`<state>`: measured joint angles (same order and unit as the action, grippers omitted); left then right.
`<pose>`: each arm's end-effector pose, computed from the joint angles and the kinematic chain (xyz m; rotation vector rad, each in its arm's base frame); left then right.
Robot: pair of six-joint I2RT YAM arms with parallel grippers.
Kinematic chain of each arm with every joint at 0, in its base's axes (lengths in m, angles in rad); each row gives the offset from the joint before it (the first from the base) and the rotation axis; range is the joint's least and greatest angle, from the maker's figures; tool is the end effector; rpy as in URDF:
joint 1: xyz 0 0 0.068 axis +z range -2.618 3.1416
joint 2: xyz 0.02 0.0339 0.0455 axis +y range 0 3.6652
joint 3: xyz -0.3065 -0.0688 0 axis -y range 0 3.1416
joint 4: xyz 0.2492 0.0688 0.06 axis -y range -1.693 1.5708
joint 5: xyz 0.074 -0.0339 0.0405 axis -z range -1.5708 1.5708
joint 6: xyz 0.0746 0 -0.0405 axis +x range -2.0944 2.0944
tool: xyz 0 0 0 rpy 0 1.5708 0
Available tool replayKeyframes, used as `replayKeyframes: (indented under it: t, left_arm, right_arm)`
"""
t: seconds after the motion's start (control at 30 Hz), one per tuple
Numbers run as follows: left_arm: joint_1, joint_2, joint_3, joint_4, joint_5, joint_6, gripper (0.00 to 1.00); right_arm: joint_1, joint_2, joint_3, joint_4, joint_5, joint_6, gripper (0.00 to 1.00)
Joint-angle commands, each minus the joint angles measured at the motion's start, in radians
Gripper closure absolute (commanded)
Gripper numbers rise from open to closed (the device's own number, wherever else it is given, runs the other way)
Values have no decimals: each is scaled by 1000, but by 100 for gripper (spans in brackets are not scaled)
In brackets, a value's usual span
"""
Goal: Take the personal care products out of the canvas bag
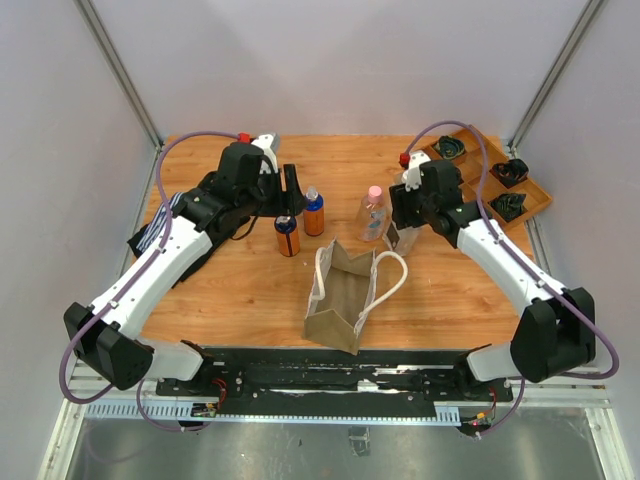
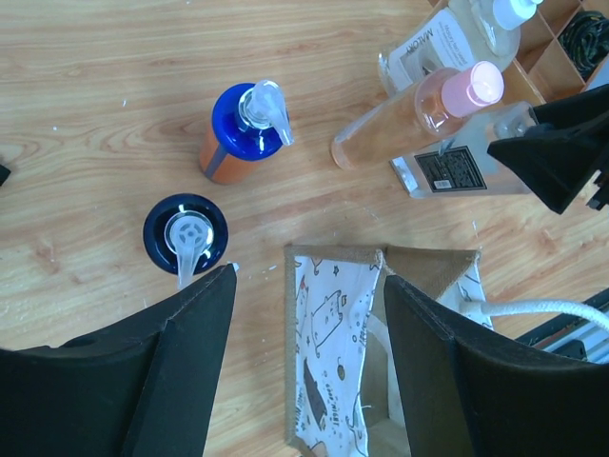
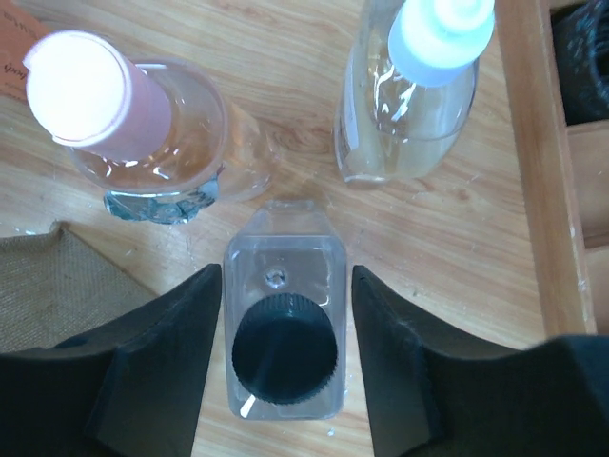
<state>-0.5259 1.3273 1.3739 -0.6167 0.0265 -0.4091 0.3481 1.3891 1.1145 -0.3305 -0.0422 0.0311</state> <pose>0.2734 -0.1610 0.4023 0.1441 2.1914 -0.5671 0.3213 0.1199 0.3206 -0.3691 2.1558 0.2614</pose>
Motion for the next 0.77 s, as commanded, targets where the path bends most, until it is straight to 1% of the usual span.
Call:
replayKeyframes:
  t: [0.0,0.07,0.13,0.23,0.33,0.4,0.5,0.6,0.73]
  left_arm:
    - [6,-23,10,-4,-11,-3,32]
    - [6,-26,10,-3,-13,-2,32]
    - [6,-30,14,-3,-17,-1,32]
    - [6,-40,19,-2,-34,2,32]
    - [6,-57,21,-1,-73,6,31]
    - [6,-64,26,-4,-107,12,28]
    - [8,-58,47,-11,-135,28,19]
    - [20,-35,78,-22,-194,43,16]
    - [37,-39,98,-5,-233,47,14]
  right_arm:
    - [-29,-26,20,91,1,13,38]
    - [-29,-42,29,80,2,12,31]
    - [-29,-66,39,65,7,18,22]
    - [-29,-126,56,46,24,39,1]
    - [-30,-193,70,38,62,57,2]
    - [-34,-218,90,16,74,63,2]
    - [-46,-227,134,-29,64,72,2]
    - [-55,-226,151,-47,71,71,2]
    - [-61,-228,158,-65,100,83,2]
